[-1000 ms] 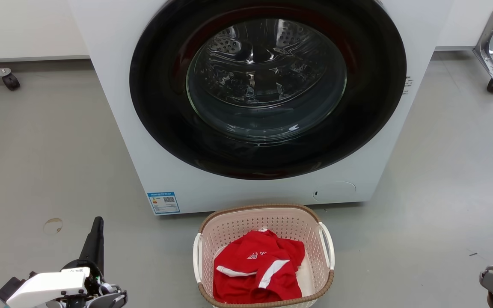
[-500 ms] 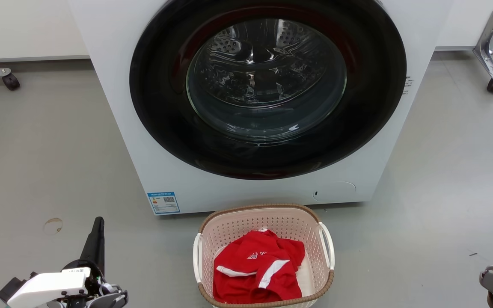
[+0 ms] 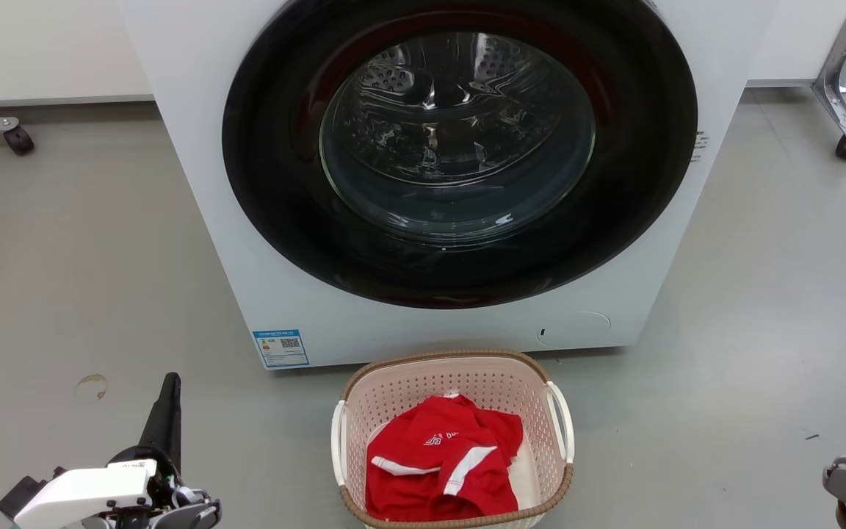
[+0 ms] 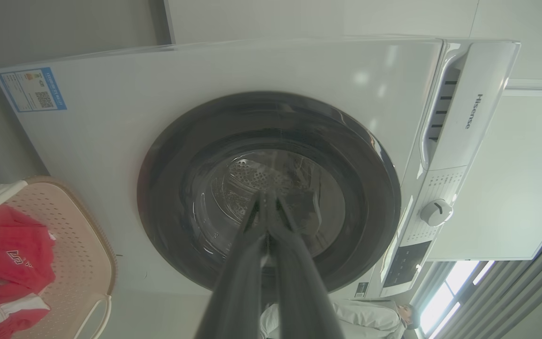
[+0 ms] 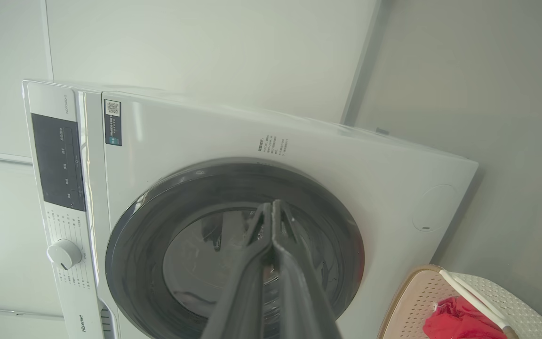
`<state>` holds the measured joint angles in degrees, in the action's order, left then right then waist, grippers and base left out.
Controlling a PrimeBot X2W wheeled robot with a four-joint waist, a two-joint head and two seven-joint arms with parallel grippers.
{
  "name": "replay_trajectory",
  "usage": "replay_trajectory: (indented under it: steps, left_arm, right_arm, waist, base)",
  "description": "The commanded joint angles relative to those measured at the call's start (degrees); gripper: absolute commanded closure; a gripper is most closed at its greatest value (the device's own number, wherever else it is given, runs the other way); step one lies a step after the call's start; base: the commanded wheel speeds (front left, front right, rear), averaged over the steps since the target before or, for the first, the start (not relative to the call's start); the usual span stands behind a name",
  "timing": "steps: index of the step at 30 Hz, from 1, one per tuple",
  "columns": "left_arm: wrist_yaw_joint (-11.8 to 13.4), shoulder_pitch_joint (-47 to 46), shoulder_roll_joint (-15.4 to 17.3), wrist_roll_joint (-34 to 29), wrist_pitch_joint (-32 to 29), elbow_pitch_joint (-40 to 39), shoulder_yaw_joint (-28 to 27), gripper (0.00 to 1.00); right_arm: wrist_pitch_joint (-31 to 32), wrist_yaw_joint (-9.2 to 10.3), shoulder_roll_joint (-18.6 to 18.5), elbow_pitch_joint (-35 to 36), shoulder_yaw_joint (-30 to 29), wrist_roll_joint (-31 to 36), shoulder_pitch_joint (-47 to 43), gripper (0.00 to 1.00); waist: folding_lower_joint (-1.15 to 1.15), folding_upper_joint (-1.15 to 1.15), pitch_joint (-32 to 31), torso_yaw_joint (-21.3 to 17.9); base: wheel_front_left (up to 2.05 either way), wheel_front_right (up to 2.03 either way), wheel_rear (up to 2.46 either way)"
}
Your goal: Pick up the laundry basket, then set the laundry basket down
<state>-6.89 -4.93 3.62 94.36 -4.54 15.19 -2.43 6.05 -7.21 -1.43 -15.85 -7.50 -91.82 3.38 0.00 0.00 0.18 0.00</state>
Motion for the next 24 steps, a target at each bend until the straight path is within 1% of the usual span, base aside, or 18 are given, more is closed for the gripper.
replay_trajectory:
  steps: [1, 24]
  left_arm:
    - [-0.6, -1.1, 0.8, -0.4, -0.3, -1.3, -2.0, 1.0]
    - [-0.6, -1.1, 0.4, -0.9, -0.7, -1.2, -2.5, 1.0]
  right_arm:
    - [0.5, -0.28, -1.4, 1.8, 1.0, -0.3, 2.8, 1.0]
    - [0.4, -0.28, -1.4, 1.8, 1.0, -0.3, 2.8, 1.0]
  waist:
    - [0.0, 0.0, 0.0, 0.0]
    - [0.0, 0.0, 0.0, 0.0]
  base:
    - [0.0, 0.0, 0.0]
    - [0.0, 0.0, 0.0]
